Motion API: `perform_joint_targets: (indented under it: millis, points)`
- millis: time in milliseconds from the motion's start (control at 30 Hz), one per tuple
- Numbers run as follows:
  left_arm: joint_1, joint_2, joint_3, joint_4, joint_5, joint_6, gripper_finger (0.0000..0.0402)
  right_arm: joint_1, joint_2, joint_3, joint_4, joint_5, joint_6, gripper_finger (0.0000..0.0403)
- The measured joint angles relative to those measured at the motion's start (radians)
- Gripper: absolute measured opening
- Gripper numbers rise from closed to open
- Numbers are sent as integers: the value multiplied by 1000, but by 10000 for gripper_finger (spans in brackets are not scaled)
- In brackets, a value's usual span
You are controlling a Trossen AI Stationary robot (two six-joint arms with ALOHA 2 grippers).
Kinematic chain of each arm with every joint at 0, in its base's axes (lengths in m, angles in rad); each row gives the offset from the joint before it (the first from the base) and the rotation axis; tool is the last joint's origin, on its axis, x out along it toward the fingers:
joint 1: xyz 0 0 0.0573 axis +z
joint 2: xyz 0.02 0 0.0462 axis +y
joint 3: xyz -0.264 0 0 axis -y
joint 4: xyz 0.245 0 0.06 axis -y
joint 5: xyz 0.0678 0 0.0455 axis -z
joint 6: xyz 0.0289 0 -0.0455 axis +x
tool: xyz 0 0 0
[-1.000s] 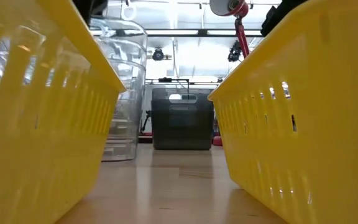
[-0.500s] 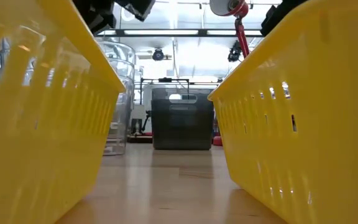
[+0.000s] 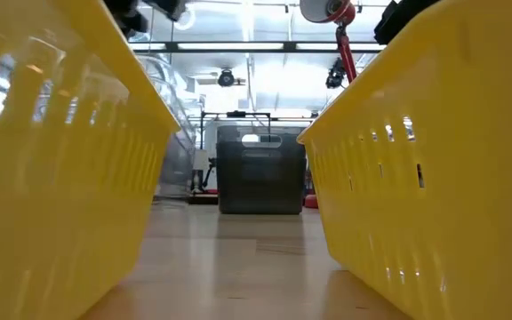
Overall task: Stack baskets by color
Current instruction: Move the transparent bins to the top left of the table, then move the left yellow bin towards the center of the table
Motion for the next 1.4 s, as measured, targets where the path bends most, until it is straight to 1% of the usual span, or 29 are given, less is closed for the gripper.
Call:
perform_joint_targets:
  millis: [133, 233, 467, 600, 733, 967, 1067, 1133, 1300, 1400]
  points:
    - [-10, -63, -90, -2, -9, -23, 69, 1, 0, 0, 1, 0, 7, 208]
    - [-14, -94, -130, 10, -25, -50, 94, 0, 0, 0, 1, 5, 8, 208]
    - [-13, -136, -137, 10, -98, -71, 171, 0, 0, 0, 2, 10, 16, 208]
    - [-22, -170, -137, 23, -134, -95, 199, 0, 0, 0, 3, 40, 15, 208]
    - [-55, -195, -136, 51, -188, -106, 212, 0, 0, 0, 8, 62, 16, 208]
    - [-127, -205, -117, 71, -230, -141, 206, 0, 1, 0, 39, 64, 20, 208]
    - [-160, -205, -108, 199, -226, -104, 202, 0, 2, 0, 44, 64, 23, 208]
    - [-182, -205, -108, 322, -193, -63, 199, 0, 2, 0, 45, 64, 23, 208]
    - [-208, -188, -108, 641, -47, -10, 189, 0, 2, 0, 45, 64, 29, 208]
    - [-205, -157, -107, 762, 31, -32, 182, 0, 2, 0, 50, 64, 40, 208]
